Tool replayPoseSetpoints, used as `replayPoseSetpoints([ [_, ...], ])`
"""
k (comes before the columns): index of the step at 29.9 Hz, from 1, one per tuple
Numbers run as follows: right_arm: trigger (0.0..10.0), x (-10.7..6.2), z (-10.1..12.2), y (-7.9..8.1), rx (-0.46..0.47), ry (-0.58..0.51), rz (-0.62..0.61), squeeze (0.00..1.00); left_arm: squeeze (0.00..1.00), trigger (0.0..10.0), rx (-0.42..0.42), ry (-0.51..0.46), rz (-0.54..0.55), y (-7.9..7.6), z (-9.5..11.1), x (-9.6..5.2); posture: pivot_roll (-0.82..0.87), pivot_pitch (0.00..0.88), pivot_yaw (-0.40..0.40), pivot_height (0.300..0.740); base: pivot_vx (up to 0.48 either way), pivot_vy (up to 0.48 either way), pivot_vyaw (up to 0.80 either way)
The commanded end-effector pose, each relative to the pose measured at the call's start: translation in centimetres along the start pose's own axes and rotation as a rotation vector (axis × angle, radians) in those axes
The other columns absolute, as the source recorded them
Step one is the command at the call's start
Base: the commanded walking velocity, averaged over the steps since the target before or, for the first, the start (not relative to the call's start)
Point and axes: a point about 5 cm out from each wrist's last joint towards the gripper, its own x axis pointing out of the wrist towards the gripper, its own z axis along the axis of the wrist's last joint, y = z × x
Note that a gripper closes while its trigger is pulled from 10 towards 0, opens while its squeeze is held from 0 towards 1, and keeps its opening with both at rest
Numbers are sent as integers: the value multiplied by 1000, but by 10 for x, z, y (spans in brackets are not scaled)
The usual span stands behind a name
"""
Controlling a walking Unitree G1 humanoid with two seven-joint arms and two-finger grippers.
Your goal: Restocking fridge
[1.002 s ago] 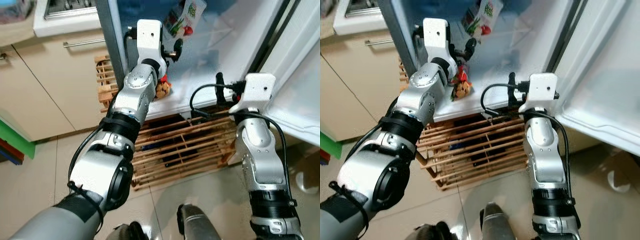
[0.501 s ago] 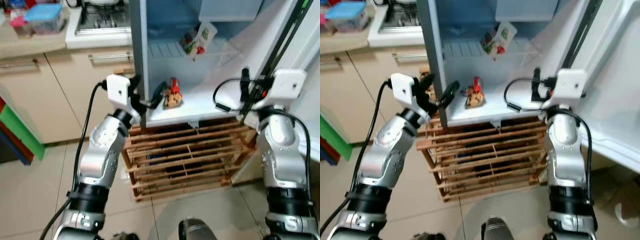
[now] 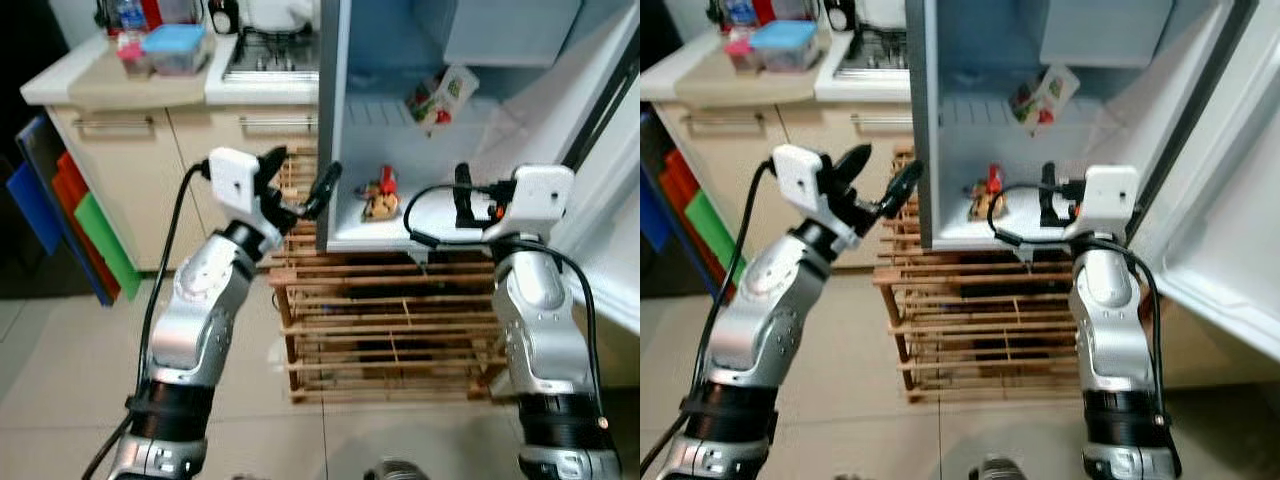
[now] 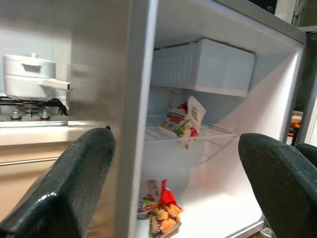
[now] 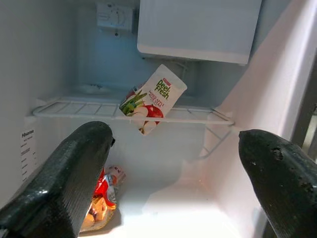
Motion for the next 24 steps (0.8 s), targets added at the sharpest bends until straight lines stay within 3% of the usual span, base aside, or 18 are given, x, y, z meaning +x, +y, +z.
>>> replayPoseSetpoints([
  [1,10000,0,6,-1,-5,-24,-7,0,0,10000,1,-19,-42,-9,6,5,-290,4,27,740,0,0,0],
  [6,10000,-1,4,-4,-10,-18,-13,0,0,10000,-4,-4,-50,-12,3,5,-293,9,30,740,0,-105,0],
  [14,10000,-4,2,-5,-11,-12,-24,0,0,10000,-30,-21,-63,-14,7,7,-299,16,40,740,0,-466,0],
  [24,10000,-6,-1,-5,-12,2,-27,0,0,10000,-28,-33,-53,-11,11,10,-299,25,42,740,0,0,0],
])
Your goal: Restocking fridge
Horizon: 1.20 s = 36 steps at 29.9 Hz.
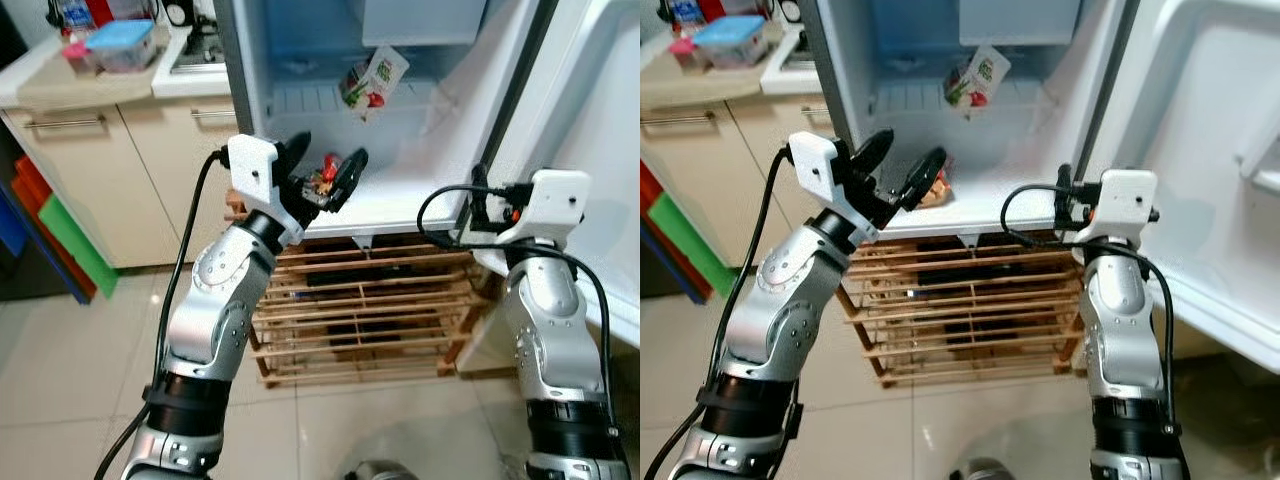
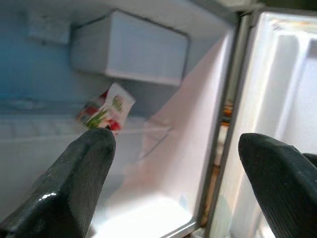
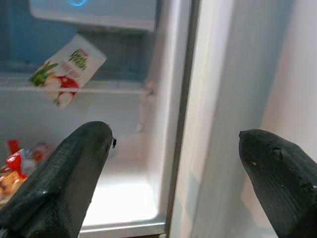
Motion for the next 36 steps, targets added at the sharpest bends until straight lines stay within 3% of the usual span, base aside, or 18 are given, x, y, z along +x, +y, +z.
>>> replayPoseSetpoints([
  [1,10000,-1,-11,-2,13,49,-18,0,0,10000,4,-17,5,3,6,3,-298,27,44,740,0,0,0],
  [4,10000,-5,-26,-7,68,134,-46,0,0,10000,-6,-31,4,3,9,4,-294,29,43,740,0,0,0],
  [6,10000,-12,-48,-17,90,274,-84,0,0,10000,10,-32,13,6,10,4,-293,30,42,740,0,0,0],
  [9,10000,-33,-81,-53,135,462,-245,0,0,10000,23,-23,23,9,10,4,-289,35,40,740,0,0,0],
  [11,10000,-38,-80,-68,63,449,-278,0,0,10000,33,-14,29,12,8,3,-295,41,42,740,0,0,0],
  [15,10000,-37,-69,-73,-3,389,-256,0,0,10000,40,-17,38,13,7,2,-302,39,43,740,0,0,0],
  [17,10000,-47,-61,-76,-18,350,-210,0,0,10000,47,-25,-1,4,7,2,-307,41,43,740,-270,0,0],
  [21,10000,-61,-68,-76,-44,380,-188,0,0,10000,25,-29,-18,0,5,1,-320,47,47,740,-480,0,0],
  [30,10000,-59,-60,-57,-76,319,-114,0,0,10000,26,-21,-25,0,2,5,-332,44,57,740,-160,0,0],
  [36,10000,-62,-63,-62,-81,334,-123,0,0,10000,35,-17,-51,-5,1,4,-333,40,55,740,-320,0,0],
])
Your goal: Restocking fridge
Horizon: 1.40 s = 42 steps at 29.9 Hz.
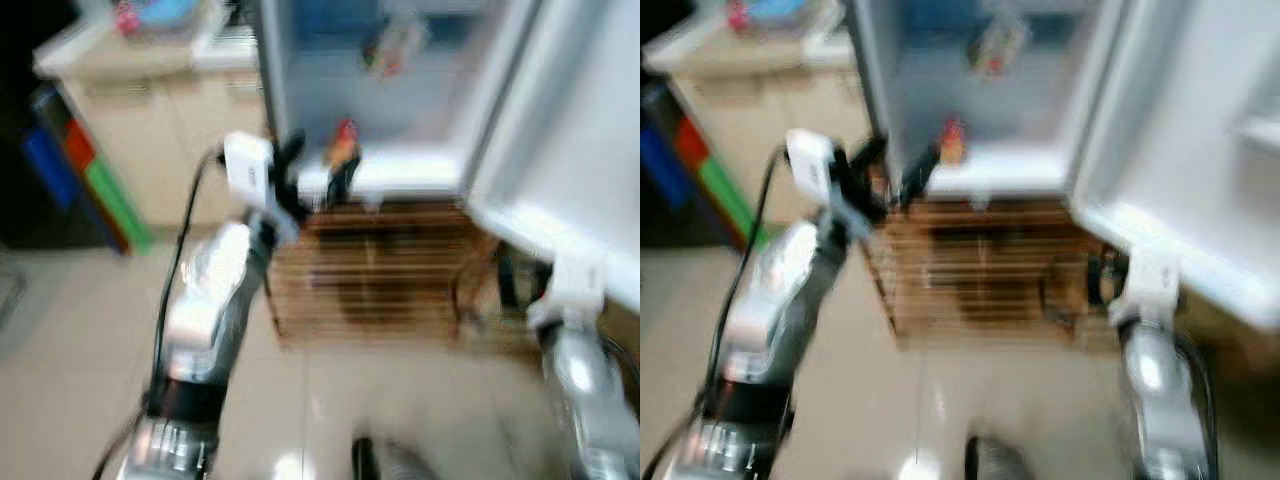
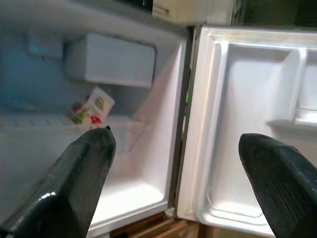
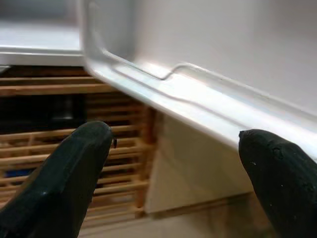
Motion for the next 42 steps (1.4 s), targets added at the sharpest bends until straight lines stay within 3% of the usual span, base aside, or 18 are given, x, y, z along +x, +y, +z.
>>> replayPoseSetpoints([
  [1,10000,4,6,3,-6,-26,14,0,0,10000,4,15,8,1,-2,-1,-333,40,55,740,-480,0,0],
  [9,10000,4,7,11,-12,-30,32,0,0,10000,12,20,16,4,-2,0,-332,36,55,740,-60,0,0],
  [18,10000,4,3,15,-15,-17,46,0,0,10000,33,44,14,4,-6,1,-331,26,60,740,353,-185,0],
  [25,10000,-1,-19,8,-92,104,50,0,0,10000,32,42,14,4,-6,2,-333,26,60,740,389,-277,0],
  [27,10000,-5,-40,0,-96,236,33,0,0,10000,31,44,14,4,-7,2,-336,31,59,740,386,-279,0],
  [35,10000,-14,-66,-25,-127,388,-77,0,0,10000,17,38,14,3,-7,2,-336,31,59,740,391,-273,0],
  [42,10000,-29,-104,-74,-161,586,-236,0,0,10000,11,56,41,8,-9,1,-335,38,59,740,0,0,0],
])
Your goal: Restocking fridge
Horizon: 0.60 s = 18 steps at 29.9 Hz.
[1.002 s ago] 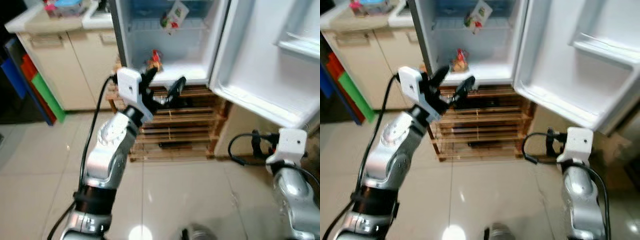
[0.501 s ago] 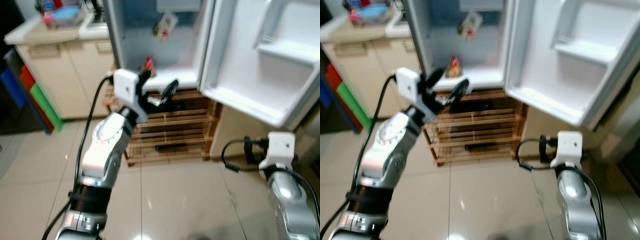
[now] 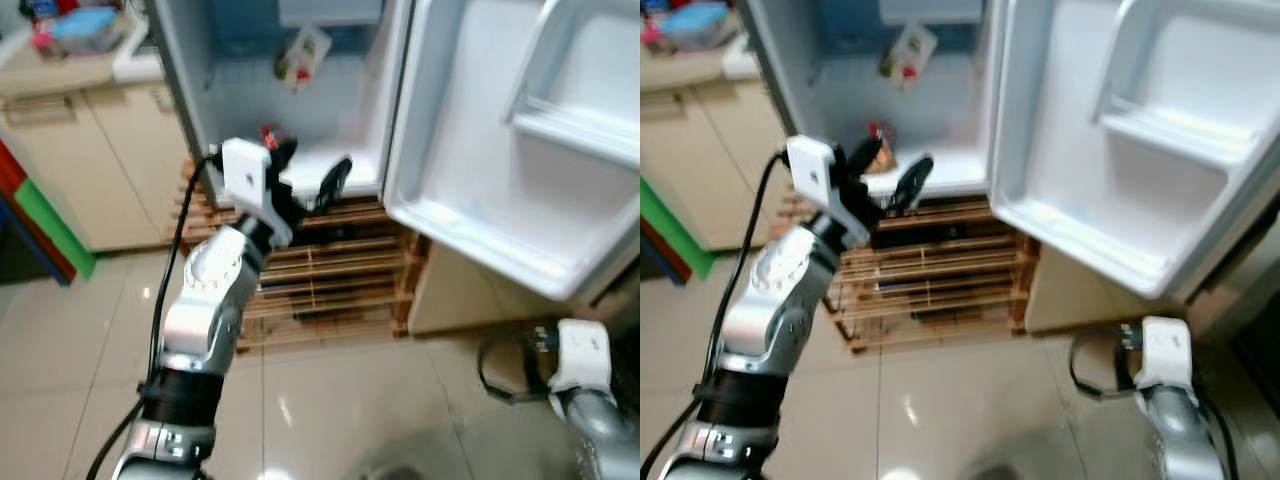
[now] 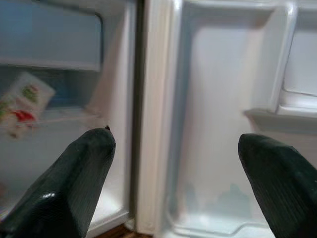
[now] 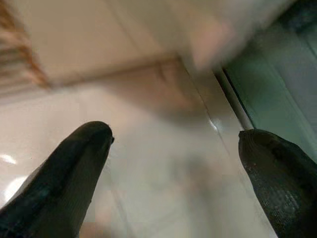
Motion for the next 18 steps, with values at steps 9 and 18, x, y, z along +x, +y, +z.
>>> replayPoseSetpoints([
  [9,10000,9,-54,-35,11,190,-84,0,0,10000,14,15,23,8,0,-2,-338,48,54,740,0,0,0],
  [18,10000,12,-40,-104,52,163,-347,0,0,10000,22,23,6,5,-1,1,-345,52,61,740,0,0,0],
])
